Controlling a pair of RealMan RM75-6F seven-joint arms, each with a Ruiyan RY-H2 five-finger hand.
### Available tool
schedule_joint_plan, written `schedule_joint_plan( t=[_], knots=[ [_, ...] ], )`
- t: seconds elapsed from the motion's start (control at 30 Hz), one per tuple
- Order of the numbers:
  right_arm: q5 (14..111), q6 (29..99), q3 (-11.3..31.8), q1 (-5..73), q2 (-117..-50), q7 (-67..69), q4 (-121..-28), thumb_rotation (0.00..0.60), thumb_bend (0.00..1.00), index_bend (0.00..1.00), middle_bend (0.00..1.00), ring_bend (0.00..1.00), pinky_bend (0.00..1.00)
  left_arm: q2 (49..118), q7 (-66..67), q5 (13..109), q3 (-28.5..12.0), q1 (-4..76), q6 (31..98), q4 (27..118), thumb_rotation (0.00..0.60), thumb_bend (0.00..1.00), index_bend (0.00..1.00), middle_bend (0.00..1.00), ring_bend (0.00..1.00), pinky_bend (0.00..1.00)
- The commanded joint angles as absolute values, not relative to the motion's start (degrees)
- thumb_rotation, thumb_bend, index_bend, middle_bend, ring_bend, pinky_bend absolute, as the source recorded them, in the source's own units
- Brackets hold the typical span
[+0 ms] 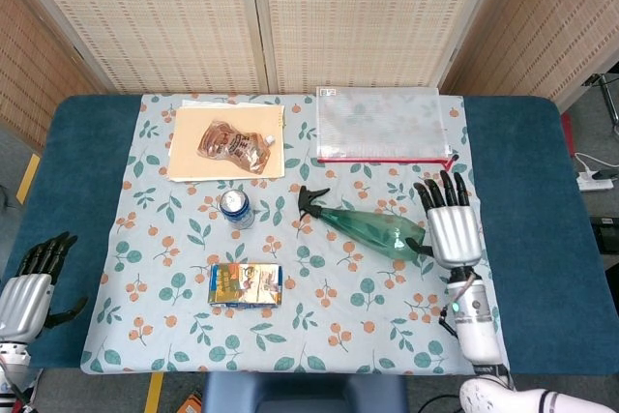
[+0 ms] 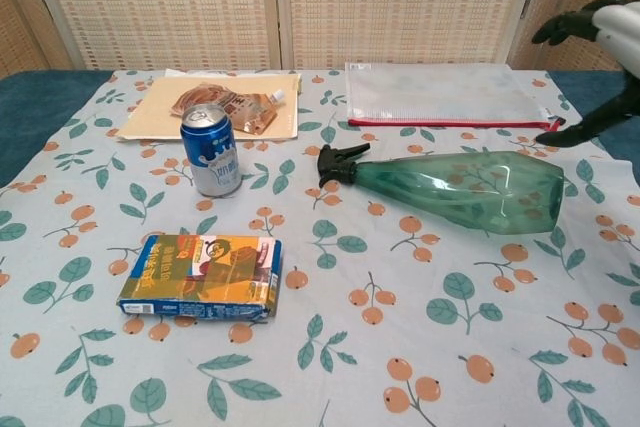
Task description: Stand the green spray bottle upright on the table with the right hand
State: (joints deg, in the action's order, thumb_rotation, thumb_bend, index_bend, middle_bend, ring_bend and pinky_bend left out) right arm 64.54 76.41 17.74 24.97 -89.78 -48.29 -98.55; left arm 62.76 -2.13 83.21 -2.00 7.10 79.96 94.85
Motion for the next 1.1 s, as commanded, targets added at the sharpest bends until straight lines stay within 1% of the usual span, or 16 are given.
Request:
schedule_joint_plan(
  t=[0.03,0.23,0.37,0.43,0.53,0.6,0.73,0.83,0.97,1.1],
  knots=[
    [50.54,75.8,26.22,35.96,-100.9,-62.56,-98.48,0.6,0.0,0.2,0.18,0.0,0.0,62.7,-2.32,83.39,-1.92,7.16,79.88,94.75,0.6,0.23,0.0,0.0,0.0,0.0],
    [46.7,78.3,30.12,44.04,-106.46,-67.54,-95.27,0.6,0.0,0.2,0.19,0.0,0.0,62.47,-3.24,83.52,-1.87,7.35,79.53,94.71,0.6,0.23,0.0,0.0,0.0,0.0],
    [41.99,81.9,33.07,48.17,-109.18,-71.57,-93.37,0.6,0.0,0.2,0.21,0.0,0.0,62.33,-4.01,83.63,-1.8,7.46,79.29,94.53,0.6,0.23,0.0,0.0,0.0,0.0],
    [39.29,83.82,33.83,49.61,-109.97,-74.35,-92.47,0.6,0.0,0.2,0.21,0.0,0.0,62.29,-4.28,83.73,-1.76,7.48,79.25,94.5,0.6,0.23,0.0,0.0,0.0,0.0],
    [36.54,85.58,33.01,51.83,-110.19,-79.36,-89.38,0.6,0.0,0.21,0.23,0.0,0.0,62.22,-4.37,83.86,-1.61,7.54,79.08,94.62,0.6,0.23,0.0,0.0,0.0,0.0],
    [35.23,85.78,32.22,52.75,-110.79,-80.4,-86.28,0.6,0.0,0.22,0.23,0.0,0.0,62.16,-4.07,84.1,-1.44,7.54,79.07,94.69,0.6,0.23,0.0,0.0,0.0,0.0],
    [32.28,85.25,31.81,53.94,-113.36,-79.11,-81.33,0.6,0.0,0.25,0.23,0.0,0.0,62.25,-4.63,84.02,-1.45,7.47,79.17,94.58,0.6,0.23,0.0,0.0,0.0,0.0],
    [29.32,85.02,32.08,54.52,-115.06,-79.13,-80.28,0.6,0.0,0.27,0.23,0.0,0.0,61.92,-5.03,83.35,-1.55,7.74,78.32,94.93,0.6,0.23,0.0,0.0,0.0,0.0],
    [29.96,84.08,31.77,55.7,-117.2,-75.46,-77.78,0.6,0.0,0.29,0.24,0.0,0.0,61.6,-5.51,83.31,-1.5,7.91,77.91,95.09,0.6,0.23,0.0,0.0,0.0,0.0],
    [29.07,84.6,32.23,56.46,-119.22,-73.81,-75.52,0.6,0.0,0.3,0.25,0.0,0.0,61.35,-6.69,83.12,-1.55,7.81,77.93,95.24,0.6,0.23,0.0,0.0,0.0,0.0]
  ],
)
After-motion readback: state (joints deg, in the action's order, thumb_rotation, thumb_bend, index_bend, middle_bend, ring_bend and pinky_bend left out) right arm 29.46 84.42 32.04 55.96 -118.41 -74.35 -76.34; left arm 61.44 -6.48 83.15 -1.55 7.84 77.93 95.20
